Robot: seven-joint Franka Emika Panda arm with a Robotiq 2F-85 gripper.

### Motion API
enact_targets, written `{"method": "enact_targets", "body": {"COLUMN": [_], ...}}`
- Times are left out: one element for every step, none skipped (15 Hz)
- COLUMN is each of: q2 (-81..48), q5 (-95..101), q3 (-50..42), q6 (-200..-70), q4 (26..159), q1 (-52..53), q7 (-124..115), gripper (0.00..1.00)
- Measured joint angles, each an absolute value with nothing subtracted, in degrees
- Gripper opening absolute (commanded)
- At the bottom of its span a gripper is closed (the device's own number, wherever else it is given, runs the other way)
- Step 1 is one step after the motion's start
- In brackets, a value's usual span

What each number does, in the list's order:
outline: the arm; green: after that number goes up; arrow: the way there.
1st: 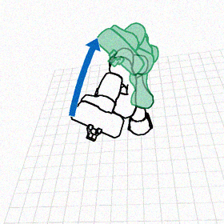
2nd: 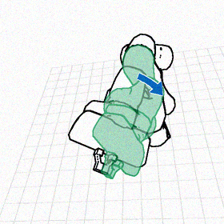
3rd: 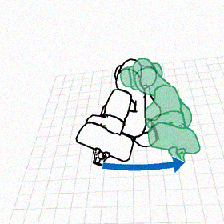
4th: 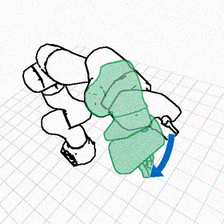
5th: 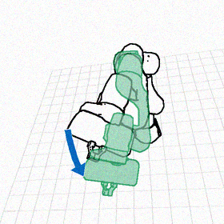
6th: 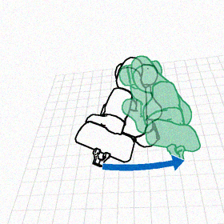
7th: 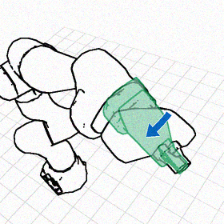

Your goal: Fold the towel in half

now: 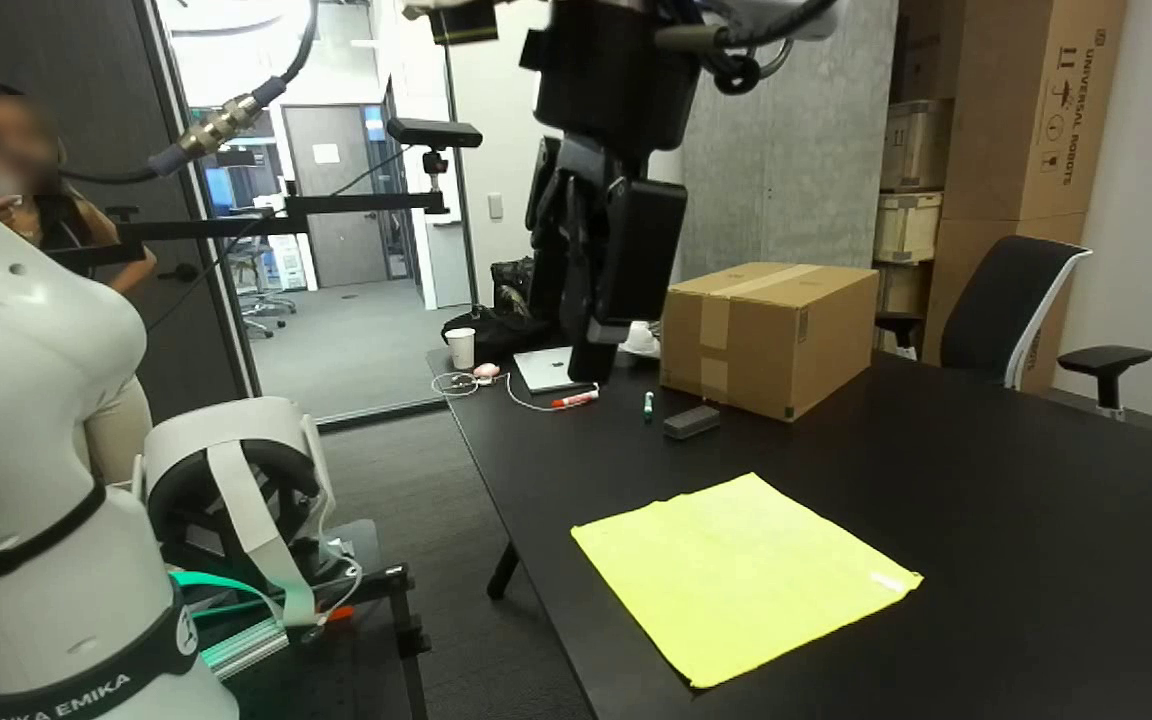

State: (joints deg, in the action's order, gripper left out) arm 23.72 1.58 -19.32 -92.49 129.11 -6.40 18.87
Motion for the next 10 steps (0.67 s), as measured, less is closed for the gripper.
{"method": "enact_targets", "body": {"q2": [23.7, 23.4, 23.0, 22.4, 21.5, 20.5, 19.1, 17.5, 15.8, 13.9], "q5": [1.6, 1.6, 1.6, 1.6, 1.6, 1.6, 1.6, 1.6, 1.6, 1.6], "q3": [-19.2, -19.2, -19.2, -19.1, -18.9, -18.5, -18.0, -17.4, -16.6, -15.8], "q6": [-92.5, -92.5, -92.6, -92.8, -93.2, -94.1, -95.2, -96.3, -97.4, -98.4], "q4": [129.3, 129.4, 129.4, 129.4, 129.4, 129.4, 129.4, 129.4, 129.3, 129.2], "q1": [-6.5, -6.6, -6.6, -6.6, -6.6, -6.6, -6.6, -6.6, -6.6, -6.5], "q7": [18.9, 18.9, 18.9, 18.9, 18.9, 18.8, 18.8, 18.7, 18.6, 18.5], "gripper": [1.00, 1.00, 1.00, 1.00, 1.00, 1.00, 1.00, 1.00, 1.00, 1.00]}}
